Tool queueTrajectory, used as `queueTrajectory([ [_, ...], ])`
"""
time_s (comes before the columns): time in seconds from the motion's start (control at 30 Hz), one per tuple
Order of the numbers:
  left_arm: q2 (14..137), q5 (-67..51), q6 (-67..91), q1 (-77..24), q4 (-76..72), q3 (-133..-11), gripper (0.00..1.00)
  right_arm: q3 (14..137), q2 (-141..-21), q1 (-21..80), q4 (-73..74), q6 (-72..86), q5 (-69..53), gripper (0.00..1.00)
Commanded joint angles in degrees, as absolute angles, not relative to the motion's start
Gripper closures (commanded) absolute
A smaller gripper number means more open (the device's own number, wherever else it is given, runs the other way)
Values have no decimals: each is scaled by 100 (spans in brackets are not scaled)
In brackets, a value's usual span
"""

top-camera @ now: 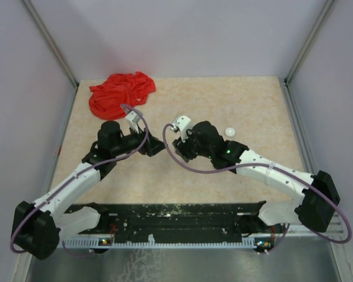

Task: Insert the wireless bluetooth earbuds into the charging case
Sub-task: Pick up the charging case at the center of the board.

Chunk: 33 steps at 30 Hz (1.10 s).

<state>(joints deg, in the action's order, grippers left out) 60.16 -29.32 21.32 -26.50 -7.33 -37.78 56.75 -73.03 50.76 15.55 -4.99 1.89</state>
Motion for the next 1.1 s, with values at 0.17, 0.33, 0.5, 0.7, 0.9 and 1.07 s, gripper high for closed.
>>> queueTrajectory([
  [0.17,6332,-3866,3160,-2589,-1286,-3985,33,5578,-7048,5284,592,-830,-313,57],
  [0.33,6533,-4205,3365,-2586,-1619,-3916,38,5650,-7169,5408,524,-853,-313,57],
  [0.5,6675,-4430,3550,-2590,-1827,-3911,45,5696,-7285,5521,430,-861,-235,57],
  [0.7,6756,-4511,3563,-2596,-1780,-3912,56,5706,-7338,5568,336,-861,-116,57],
  [0.9,6841,-4592,3428,-2593,-1502,-3929,55,5672,-7363,5568,206,-857,129,58],
  [1.07,6904,-4665,3375,-2593,-1398,-3923,54,5674,-7392,5569,142,-827,149,58],
])
